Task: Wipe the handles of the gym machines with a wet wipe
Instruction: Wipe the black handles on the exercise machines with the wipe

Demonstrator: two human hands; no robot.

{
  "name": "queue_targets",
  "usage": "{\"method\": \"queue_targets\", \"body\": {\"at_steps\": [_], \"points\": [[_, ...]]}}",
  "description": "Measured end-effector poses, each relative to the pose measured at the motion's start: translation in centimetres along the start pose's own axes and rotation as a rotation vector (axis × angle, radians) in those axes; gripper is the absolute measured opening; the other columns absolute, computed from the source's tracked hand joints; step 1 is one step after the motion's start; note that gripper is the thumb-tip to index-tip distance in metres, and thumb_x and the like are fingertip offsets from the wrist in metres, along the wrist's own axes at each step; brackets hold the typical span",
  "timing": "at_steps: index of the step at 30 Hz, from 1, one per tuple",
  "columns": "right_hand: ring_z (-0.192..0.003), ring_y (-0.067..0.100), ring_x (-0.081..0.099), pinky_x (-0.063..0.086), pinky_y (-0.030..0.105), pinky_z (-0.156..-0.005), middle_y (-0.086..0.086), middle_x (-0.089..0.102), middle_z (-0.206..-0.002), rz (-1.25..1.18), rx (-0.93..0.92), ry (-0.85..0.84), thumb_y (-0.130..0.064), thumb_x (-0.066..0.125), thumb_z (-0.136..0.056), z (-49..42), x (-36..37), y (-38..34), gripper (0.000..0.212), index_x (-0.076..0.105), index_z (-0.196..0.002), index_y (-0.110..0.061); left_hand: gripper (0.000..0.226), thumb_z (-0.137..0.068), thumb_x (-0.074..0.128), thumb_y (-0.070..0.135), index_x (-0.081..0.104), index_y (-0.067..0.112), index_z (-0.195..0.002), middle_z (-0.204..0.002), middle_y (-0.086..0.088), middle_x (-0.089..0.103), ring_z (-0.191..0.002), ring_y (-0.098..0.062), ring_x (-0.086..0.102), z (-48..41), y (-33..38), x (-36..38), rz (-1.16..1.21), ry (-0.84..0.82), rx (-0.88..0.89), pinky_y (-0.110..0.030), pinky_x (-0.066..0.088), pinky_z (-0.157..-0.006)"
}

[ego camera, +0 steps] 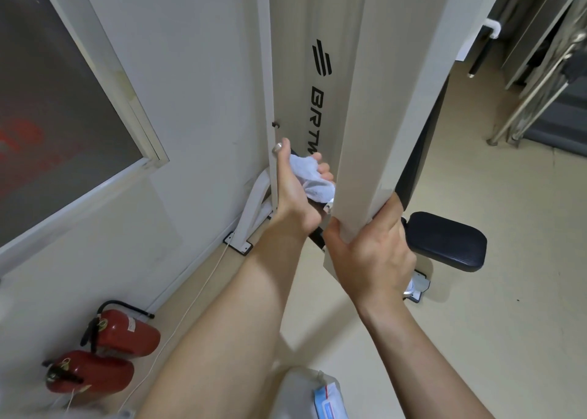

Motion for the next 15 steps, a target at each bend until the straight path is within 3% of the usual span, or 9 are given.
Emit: {"method": "queue_targets", "body": {"at_steps": [1,3,4,5,6,7,9,12,15], "points": [[-0.099,0.035,0.061,0.033,0.033,-0.059,0.007,0.064,-0.109,0.005,-0.001,-0.007,-0.057,0.054,-0.074,-0.1,-0.1,0.2,0.074,0.035,-0.128,-0.010,0.077,-0.079,0.053,0.079,0.057,0.016,-0.124,-0.087,-0.002,0.054,-0.055,-0.015,0.057,0.2,-0.4,-0.4,-0.011,0.006,0.002,-0.023,0.046,-0.044],[-0.097,0.036,0.061,0.033,0.034,-0.059,0.008,0.064,-0.108,0.019,-0.014,-0.017,-0.058,0.052,-0.073,-0.3,-0.2,0.4,0.075,0.036,-0.129,-0.010,0.062,-0.081,0.055,0.074,0.059,0.030,-0.124,-0.075,0.000,0.058,-0.050,-0.014,0.060,0.5,-0.3,-0.5,0.003,-0.062,0.032,-0.026,0.050,-0.042],[-0.096,0.037,0.062,0.032,0.034,-0.059,0.008,0.064,-0.108,0.021,-0.021,-0.018,-0.058,0.050,-0.073,-0.3,-0.2,0.4,0.076,0.036,-0.129,-0.009,0.046,-0.079,0.059,0.072,0.058,0.027,-0.088,-0.067,-0.001,0.058,-0.047,-0.015,0.061,0.6,-0.1,-0.4,0.023,-0.086,0.032,-0.028,0.051,-0.044],[-0.096,0.037,0.062,0.032,0.034,-0.059,0.008,0.064,-0.109,0.019,-0.025,-0.015,-0.060,0.048,-0.072,-0.3,-0.3,0.4,0.078,0.036,-0.130,-0.009,0.053,-0.079,0.062,0.071,0.044,0.022,-0.068,-0.067,-0.004,0.059,-0.051,-0.017,0.064,1.1,-0.3,-0.7,0.001,-0.134,0.002,-0.032,0.054,-0.050],[-0.097,0.037,0.062,0.032,0.033,-0.059,0.008,0.064,-0.109,0.014,-0.027,-0.009,-0.062,0.045,-0.072,-0.3,-0.3,0.3,0.079,0.036,-0.130,-0.009,0.104,-0.080,0.064,0.071,-0.002,0.019,-0.141,-0.077,-0.007,0.062,-0.061,-0.020,0.068,1.4,-0.4,-1.3,-0.088,-0.030,-0.027,-0.035,0.056,-0.058],[-0.098,0.037,0.062,0.032,0.034,-0.059,0.008,0.064,-0.110,0.008,-0.028,-0.006,-0.063,0.044,-0.073,-0.2,-0.3,0.3,0.080,0.037,-0.131,-0.008,0.065,-0.081,0.065,0.070,0.066,0.022,-0.125,-0.090,-0.009,0.065,-0.073,-0.023,0.071,1.3,-0.8,-1.5,-0.068,-0.110,-0.015,-0.038,0.057,-0.068],[-0.098,0.036,0.062,0.035,0.035,-0.059,0.007,0.064,-0.110,-0.004,-0.019,-0.005,-0.063,0.043,-0.074,-0.1,-0.3,0.1,0.079,0.038,-0.130,-0.009,0.077,-0.084,0.068,0.063,0.054,0.008,-0.137,-0.109,-0.012,0.069,-0.094,-0.026,0.072,1.4,-1.2,-2.1,-0.104,-0.094,-0.030,-0.039,0.057,-0.083],[-0.098,0.036,0.062,0.042,0.038,-0.060,0.007,0.065,-0.107,-0.014,0.004,-0.010,-0.062,0.044,-0.072,0.1,-0.1,-0.2,0.077,0.037,-0.129,-0.011,0.083,-0.080,0.078,0.052,0.048,0.009,-0.145,-0.134,-0.015,0.064,-0.122,-0.028,0.064,0.4,-1.1,-2.4,-0.066,-0.108,-0.034,-0.040,0.050,-0.103],[-0.098,0.037,0.062,0.045,0.039,-0.061,0.007,0.065,-0.107,-0.020,0.012,-0.009,-0.063,0.044,-0.071,0.4,0.0,-0.5,0.079,0.037,-0.129,-0.010,0.071,-0.084,0.074,0.046,0.056,0.006,-0.140,-0.141,-0.016,0.059,-0.128,-0.030,0.059,0.2,-0.9,-1.6,-0.107,-0.121,-0.025,-0.044,0.046,-0.109]]}}
Point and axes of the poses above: each hand's wrist, its own z-axis away from the middle knuckle, its own x-axis out of the palm, y = z × x, the point moved 5 cm from there along -z, towards the middle knuckle
